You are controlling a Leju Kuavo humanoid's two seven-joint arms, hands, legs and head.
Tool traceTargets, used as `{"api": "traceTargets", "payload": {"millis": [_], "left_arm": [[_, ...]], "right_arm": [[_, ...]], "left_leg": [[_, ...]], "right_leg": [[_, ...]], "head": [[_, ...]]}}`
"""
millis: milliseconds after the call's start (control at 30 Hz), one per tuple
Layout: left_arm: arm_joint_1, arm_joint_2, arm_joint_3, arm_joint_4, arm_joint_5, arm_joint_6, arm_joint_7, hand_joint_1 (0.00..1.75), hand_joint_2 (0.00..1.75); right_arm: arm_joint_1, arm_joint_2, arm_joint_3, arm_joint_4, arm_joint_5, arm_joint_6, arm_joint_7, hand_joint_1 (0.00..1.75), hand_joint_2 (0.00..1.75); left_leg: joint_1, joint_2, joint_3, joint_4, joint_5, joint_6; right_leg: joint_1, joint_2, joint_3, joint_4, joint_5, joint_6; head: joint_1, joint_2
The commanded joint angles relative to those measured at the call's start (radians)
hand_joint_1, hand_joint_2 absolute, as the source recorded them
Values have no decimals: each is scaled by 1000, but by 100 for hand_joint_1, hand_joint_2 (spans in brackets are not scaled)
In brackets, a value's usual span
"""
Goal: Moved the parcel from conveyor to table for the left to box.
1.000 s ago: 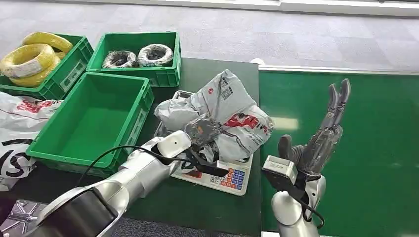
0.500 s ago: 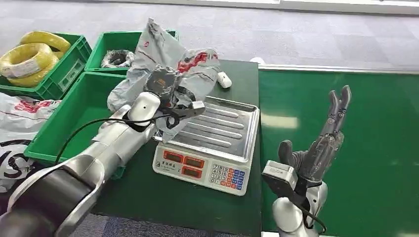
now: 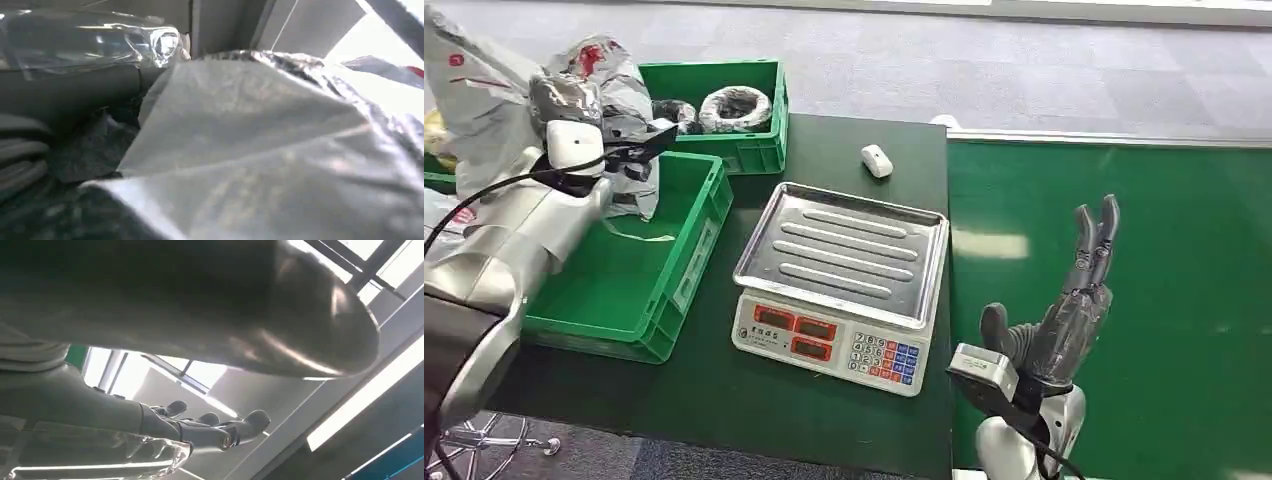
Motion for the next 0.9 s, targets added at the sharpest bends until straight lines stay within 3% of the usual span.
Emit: {"api": "traceTargets", "payload": {"millis": [33, 333, 367, 400, 433, 667, 833, 900], "left_arm": [[-48, 27, 27, 94, -3, -12, 9, 175, 175], [-35, 44, 46, 106, 0, -30, 39, 173, 175], [-25, 50, 66, 106, 0, -31, 42, 147, 175], [-14, 57, 69, 112, -2, -34, 46, 30, 175], [-7, 56, 81, 113, -1, -35, 47, 0, 175], [8, 48, 122, 100, -3, 11, 67, 0, 175], [-7, 17, 200, 48, -3, 265, 36, 0, 175], [-15, 10, 212, 42, -2, 281, 32, 0, 175]], "right_arm": [[-9, -12, -6, 20, 1, -10, 3, 0, 0], [-5, -12, -7, 21, 2, -9, 5, 0, 0], [-6, -11, -7, 23, 3, -10, 5, 0, 0], [-9, -11, -5, 26, 3, -7, 4, 0, 0], [-12, -9, -5, 29, 3, -5, 4, 0, 0], [-9, 7, -16, 10, 21, 22, 14, 0, 0], [-1, 14, -21, 0, 35, 30, 23, 0, 0], [1, 13, -20, -1, 36, 29, 24, 0, 0]], "left_leg": [[0, -1, -1, 0, 1, 1], [0, 0, 0, -2, 1, 1], [0, 0, -1, 0, 0, 1], [0, 0, 0, -1, 1, 1], [-1, 2, 2, -3, 1, 1], [0, 0, -1, -1, 1, 1], [0, -2, -3, 0, 1, 1], [0, -3, -3, 1, 1, 1]], "right_leg": [[1, -2, 0, -1, 1, -1], [0, -2, 0, -2, 1, -2], [0, -1, 0, -1, 1, -1], [0, -1, 0, -1, 1, -2], [0, 0, 1, -2, 2, -2], [0, -2, 0, -1, 1, -1], [0, -3, -1, 0, 0, -1], [1, -4, -2, 0, 0, -1]], "head": [[0, 0], [0, 0], [0, 0], [1, 0], [0, 0], [0, 0], [0, 0], [0, 0]]}}
